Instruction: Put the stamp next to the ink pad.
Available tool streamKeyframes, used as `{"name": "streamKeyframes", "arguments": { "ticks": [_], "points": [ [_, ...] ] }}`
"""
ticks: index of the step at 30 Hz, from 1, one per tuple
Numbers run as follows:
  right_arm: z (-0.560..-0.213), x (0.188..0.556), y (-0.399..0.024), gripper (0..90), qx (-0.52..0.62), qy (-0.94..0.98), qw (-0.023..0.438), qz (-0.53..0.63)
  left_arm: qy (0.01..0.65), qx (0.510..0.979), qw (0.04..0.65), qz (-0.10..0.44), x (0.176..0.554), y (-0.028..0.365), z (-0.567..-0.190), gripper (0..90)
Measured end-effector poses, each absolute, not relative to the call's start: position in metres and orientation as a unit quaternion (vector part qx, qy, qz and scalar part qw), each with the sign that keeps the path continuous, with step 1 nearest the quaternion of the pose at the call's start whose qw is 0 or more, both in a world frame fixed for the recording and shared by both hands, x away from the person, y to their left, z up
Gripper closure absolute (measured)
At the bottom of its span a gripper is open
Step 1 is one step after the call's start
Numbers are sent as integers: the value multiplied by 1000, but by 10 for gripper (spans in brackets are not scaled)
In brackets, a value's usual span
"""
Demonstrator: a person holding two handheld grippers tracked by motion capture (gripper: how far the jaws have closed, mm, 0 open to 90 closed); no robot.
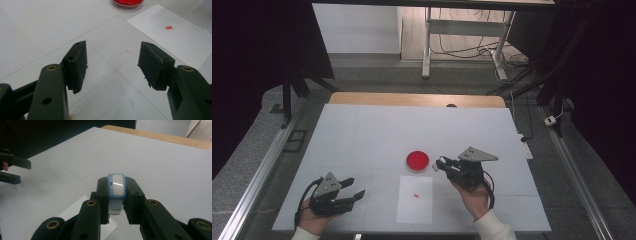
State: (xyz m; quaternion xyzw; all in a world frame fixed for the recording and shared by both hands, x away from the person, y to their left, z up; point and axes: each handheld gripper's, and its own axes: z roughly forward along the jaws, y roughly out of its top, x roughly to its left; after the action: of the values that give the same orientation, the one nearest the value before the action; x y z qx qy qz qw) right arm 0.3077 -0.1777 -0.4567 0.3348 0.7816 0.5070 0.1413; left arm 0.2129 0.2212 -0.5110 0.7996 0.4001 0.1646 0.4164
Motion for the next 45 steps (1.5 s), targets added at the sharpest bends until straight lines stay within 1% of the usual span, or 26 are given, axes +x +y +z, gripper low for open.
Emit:
{"name": "streamKeyframes", "arguments": {
  "ticks": [8,17,29,45],
  "points": [
    [-457,320,-181,751,337,784,162,495,401,799,416,164,213,222,-511,401],
    [-463,340,-175,751,329,802,184,464,404,800,412,165,214,224,-512,398],
    [-473,359,-168,751,329,819,182,434,407,800,409,164,216,223,-514,394],
    [-497,380,-154,749,328,842,176,389,410,802,403,163,217,222,-516,389]
  ]
}}
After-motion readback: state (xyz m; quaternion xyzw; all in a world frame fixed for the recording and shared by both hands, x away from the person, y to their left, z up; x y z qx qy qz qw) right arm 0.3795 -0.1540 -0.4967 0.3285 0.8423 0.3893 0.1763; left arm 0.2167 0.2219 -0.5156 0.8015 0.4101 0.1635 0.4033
